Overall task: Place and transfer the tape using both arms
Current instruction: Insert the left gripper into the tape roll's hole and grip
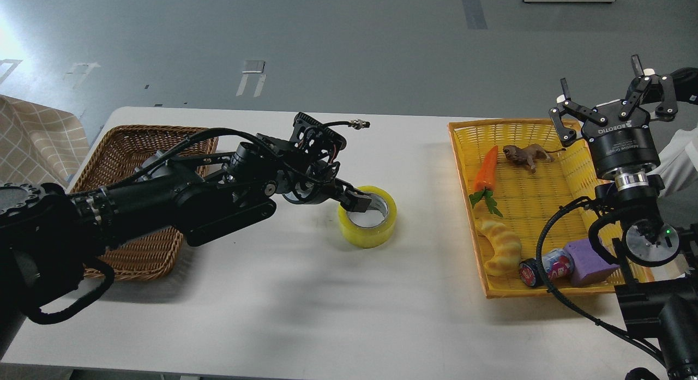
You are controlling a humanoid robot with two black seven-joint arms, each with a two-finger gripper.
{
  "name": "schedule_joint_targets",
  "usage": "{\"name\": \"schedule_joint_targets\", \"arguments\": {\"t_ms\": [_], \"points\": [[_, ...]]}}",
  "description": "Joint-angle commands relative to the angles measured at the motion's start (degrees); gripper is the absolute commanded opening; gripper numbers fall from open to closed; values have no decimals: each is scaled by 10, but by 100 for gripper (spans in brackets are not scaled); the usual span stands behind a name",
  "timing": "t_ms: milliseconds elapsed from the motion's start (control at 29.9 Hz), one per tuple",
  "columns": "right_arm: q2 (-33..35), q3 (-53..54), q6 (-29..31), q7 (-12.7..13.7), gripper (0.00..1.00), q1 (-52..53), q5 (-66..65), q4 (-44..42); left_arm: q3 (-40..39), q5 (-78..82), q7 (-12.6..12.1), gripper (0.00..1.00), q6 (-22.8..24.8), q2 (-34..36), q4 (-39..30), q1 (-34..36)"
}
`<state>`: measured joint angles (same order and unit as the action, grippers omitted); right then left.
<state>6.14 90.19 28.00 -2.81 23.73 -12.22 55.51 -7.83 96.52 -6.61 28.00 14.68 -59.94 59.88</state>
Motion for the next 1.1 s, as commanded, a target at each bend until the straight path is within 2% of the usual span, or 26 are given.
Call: {"name": "schedule_joint_targets", "arguments": {"t_ms": [0,234,468,903,1070], "points": [[-1,0,0,0,100,0,0,-7,0,0,-1,98,0,0,0,-2],[-1,1,0,0,100,0,0,-7,0,0,-4,96,0,0,0,-6],[-3,1,0,0,100,0,0,-7,2,0,-3,87,0,-1,2,-6],[-3,0,0,0,100,-1,0,-7,3,0,-4,85,0,-26,23,-18],[-4,1,0,0,100,-3,0,-7,23,-1,-2,77,0,-29,46,-14]]}}
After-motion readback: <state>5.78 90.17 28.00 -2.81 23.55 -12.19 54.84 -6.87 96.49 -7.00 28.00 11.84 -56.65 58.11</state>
